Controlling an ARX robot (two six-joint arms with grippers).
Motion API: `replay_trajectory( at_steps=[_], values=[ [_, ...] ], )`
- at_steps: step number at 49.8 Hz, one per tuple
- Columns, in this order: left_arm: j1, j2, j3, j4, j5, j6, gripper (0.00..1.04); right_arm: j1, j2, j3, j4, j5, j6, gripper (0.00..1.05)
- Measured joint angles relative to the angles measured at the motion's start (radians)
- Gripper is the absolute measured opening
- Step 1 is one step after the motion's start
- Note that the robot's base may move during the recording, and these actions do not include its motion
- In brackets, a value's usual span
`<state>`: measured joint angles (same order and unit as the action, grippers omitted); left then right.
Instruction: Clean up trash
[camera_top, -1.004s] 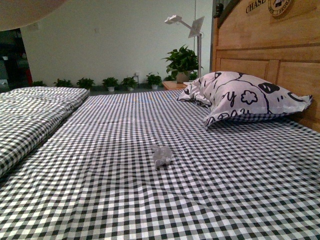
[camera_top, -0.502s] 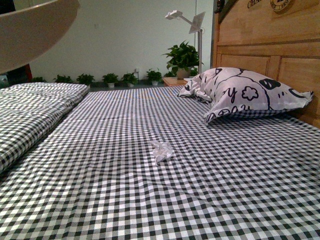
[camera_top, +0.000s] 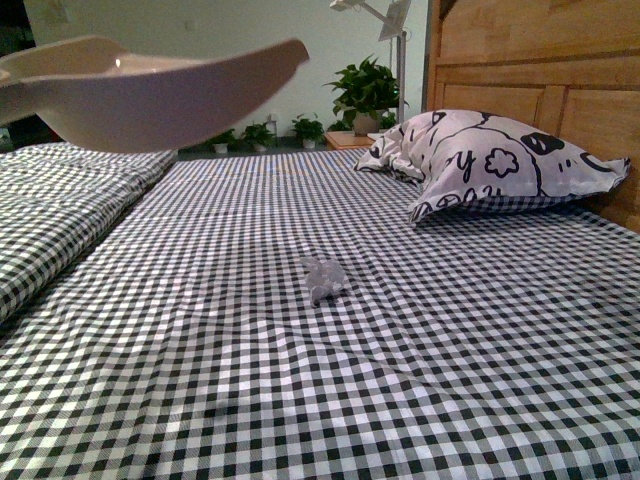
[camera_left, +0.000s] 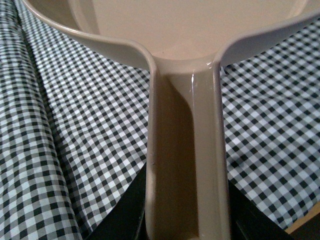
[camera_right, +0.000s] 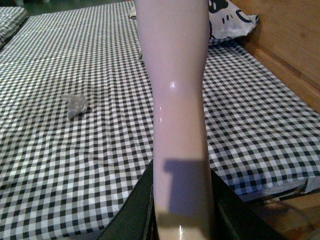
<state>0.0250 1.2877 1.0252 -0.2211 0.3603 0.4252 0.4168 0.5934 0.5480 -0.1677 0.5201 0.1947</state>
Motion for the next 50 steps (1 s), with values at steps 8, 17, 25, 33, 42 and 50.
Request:
replay_trajectory(
  at_steps=[8, 17, 25, 33, 42, 50],
  values=[
    [0.008, 0.094, 0.043, -0.072, 0.051, 0.128, 0.26, 0.0, 0.0, 0.0, 0.0, 0.0, 0.0, 0.21],
    [0.033, 0.163, 0.056, -0.1, 0.085, 0.229, 0.26, 0.0, 0.0, 0.0, 0.0, 0.0, 0.0, 0.21],
    [0.051, 0.208, 0.056, -0.1, 0.126, 0.316, 0.26, 0.0, 0.0, 0.0, 0.0, 0.0, 0.0, 0.21],
    [0.072, 0.265, 0.056, -0.126, 0.159, 0.418, 0.26, 0.0, 0.0, 0.0, 0.0, 0.0, 0.0, 0.21],
    [0.105, 0.334, 0.056, -0.13, 0.163, 0.47, 0.26, 0.0, 0.0, 0.0, 0.0, 0.0, 0.0, 0.21],
    [0.136, 0.418, 0.095, -0.125, 0.168, 0.498, 0.26, 0.0, 0.0, 0.0, 0.0, 0.0, 0.0, 0.21]
  ],
)
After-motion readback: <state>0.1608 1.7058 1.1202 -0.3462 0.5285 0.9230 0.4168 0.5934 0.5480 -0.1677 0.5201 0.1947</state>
